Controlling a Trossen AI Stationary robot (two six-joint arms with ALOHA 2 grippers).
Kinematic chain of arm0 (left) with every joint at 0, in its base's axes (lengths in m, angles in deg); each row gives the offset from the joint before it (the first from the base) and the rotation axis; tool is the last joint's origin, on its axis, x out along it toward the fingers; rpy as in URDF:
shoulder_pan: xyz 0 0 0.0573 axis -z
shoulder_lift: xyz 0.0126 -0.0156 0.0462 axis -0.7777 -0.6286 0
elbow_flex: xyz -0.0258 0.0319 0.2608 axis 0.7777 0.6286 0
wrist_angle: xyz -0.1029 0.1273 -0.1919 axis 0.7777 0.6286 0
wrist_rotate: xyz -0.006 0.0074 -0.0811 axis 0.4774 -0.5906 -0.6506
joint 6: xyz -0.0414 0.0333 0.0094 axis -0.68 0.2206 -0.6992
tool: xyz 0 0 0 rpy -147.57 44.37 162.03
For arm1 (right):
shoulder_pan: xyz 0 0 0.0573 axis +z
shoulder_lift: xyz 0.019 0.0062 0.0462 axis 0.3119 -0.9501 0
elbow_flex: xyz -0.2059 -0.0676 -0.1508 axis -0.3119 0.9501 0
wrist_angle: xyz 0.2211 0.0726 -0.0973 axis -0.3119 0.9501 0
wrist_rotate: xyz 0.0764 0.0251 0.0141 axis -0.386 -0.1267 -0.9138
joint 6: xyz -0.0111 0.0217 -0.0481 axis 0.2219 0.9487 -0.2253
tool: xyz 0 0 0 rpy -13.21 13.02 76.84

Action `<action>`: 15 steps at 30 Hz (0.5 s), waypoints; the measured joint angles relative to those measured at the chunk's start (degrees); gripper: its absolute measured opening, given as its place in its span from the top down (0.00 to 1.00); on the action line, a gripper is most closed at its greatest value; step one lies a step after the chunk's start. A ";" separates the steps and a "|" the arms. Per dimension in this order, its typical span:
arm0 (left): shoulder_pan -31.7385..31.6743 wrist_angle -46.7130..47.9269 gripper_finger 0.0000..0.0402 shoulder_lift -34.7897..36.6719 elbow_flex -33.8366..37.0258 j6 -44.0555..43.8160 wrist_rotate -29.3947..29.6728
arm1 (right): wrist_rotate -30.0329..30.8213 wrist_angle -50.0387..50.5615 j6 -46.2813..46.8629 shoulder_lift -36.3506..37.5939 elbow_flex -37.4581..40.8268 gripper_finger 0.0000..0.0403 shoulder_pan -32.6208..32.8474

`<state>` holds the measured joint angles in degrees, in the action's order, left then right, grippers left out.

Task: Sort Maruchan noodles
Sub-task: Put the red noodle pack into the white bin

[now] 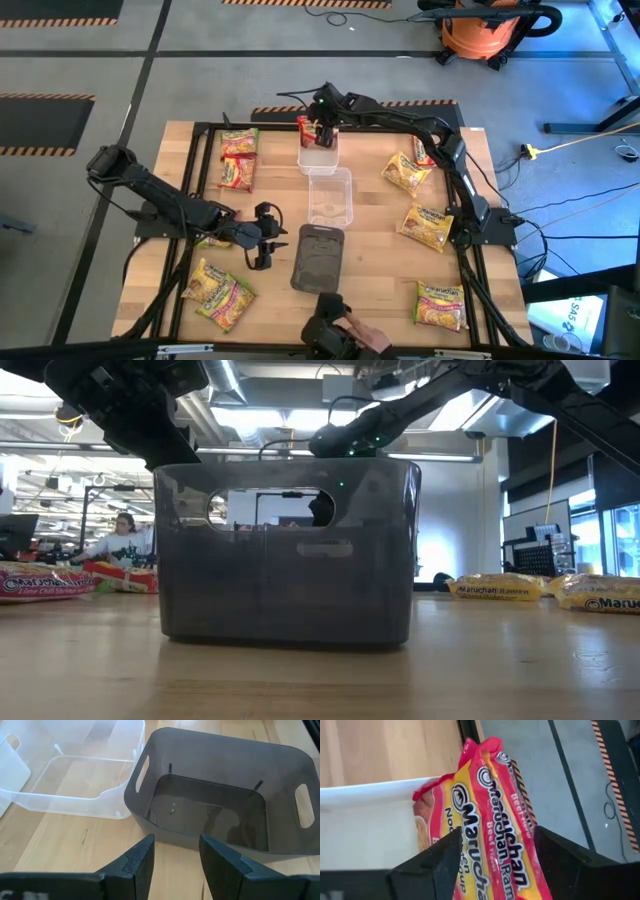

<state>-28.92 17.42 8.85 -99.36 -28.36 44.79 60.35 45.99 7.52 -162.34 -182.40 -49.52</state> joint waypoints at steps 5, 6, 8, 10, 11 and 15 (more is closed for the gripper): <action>0.01 0.00 0.63 0.00 0.00 -0.25 -0.04 | -0.81 4.61 -0.73 5.63 0.00 0.44 1.42; 0.01 0.00 0.63 0.00 0.00 -0.26 -0.03 | -1.27 6.90 -0.46 7.28 0.00 0.44 1.72; 0.00 -0.06 0.63 0.00 0.00 -0.26 -0.04 | -3.15 12.32 1.62 10.89 0.00 0.44 2.55; -0.26 -0.81 0.63 0.00 -0.03 0.45 0.84 | -6.13 18.85 6.79 14.33 0.00 0.44 3.42; -0.62 -0.86 0.63 0.00 -0.20 0.65 1.75 | -8.48 22.56 9.42 15.79 0.00 0.44 3.78; -2.37 1.80 0.63 0.62 -2.69 1.87 3.56 | -15.12 30.50 15.89 22.09 4.73 0.44 6.35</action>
<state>-31.29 19.22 9.47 -102.05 -26.49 48.36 45.22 76.49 23.41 -140.25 -177.67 -43.17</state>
